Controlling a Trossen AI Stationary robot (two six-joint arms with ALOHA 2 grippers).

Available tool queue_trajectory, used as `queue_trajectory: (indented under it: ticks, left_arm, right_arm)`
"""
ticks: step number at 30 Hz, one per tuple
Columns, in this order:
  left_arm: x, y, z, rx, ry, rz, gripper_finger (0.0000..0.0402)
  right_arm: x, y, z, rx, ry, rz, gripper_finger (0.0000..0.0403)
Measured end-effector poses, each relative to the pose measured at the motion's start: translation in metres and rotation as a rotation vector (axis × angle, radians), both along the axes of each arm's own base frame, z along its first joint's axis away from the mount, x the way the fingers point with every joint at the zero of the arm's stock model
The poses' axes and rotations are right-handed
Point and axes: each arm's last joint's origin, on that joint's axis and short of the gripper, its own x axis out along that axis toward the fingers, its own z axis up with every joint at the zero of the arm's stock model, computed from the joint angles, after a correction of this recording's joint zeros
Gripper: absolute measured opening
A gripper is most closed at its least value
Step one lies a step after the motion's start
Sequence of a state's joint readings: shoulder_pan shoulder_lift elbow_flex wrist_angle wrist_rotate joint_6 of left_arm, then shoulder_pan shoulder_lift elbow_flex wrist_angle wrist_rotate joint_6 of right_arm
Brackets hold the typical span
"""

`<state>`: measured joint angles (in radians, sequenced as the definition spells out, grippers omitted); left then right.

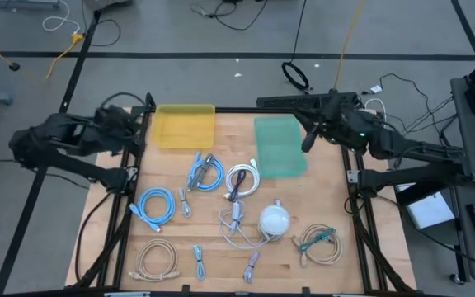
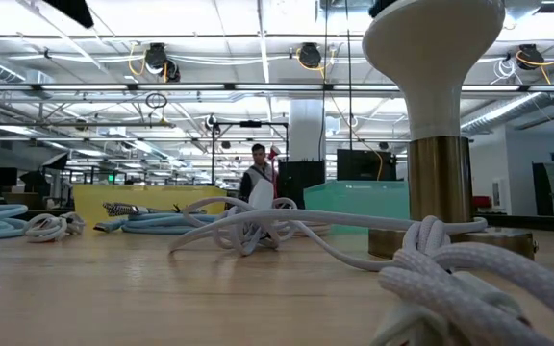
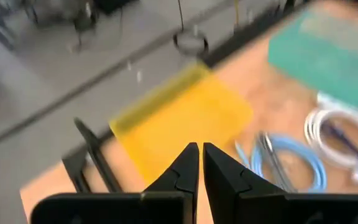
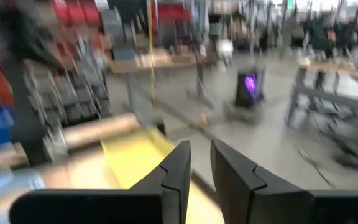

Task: Pick & Place USB Port
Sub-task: Put the left blue HDMI cable into the yellow bin

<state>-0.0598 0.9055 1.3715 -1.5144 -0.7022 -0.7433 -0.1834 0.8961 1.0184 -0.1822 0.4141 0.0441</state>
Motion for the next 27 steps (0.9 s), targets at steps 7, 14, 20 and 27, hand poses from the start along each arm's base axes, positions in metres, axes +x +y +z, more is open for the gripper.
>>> queue_trajectory:
  ticks: [7, 14, 20, 27]
  left_arm:
    - [0.041, 0.017, -0.043, -0.393, 0.241, -0.002, 0.0026]
    - [0.081, 0.023, -0.101, -0.631, 0.477, -0.199, 0.0054]
    - [0.112, 0.026, -0.124, -0.652, 0.487, -0.261, 0.0139]
    - [0.13, 0.026, -0.13, -0.707, 0.359, -0.221, 0.0178]
  right_arm:
    - [0.019, -0.009, 0.001, 0.082, 0.177, -0.038, 0.0059]
    - [0.02, -0.011, 0.002, 0.119, 0.16, -0.052, 0.0075]
    - [0.014, -0.009, 0.0, 0.169, 0.17, -0.055, 0.0087]
    - [0.014, -0.007, -0.002, 0.221, 0.173, -0.006, 0.009]
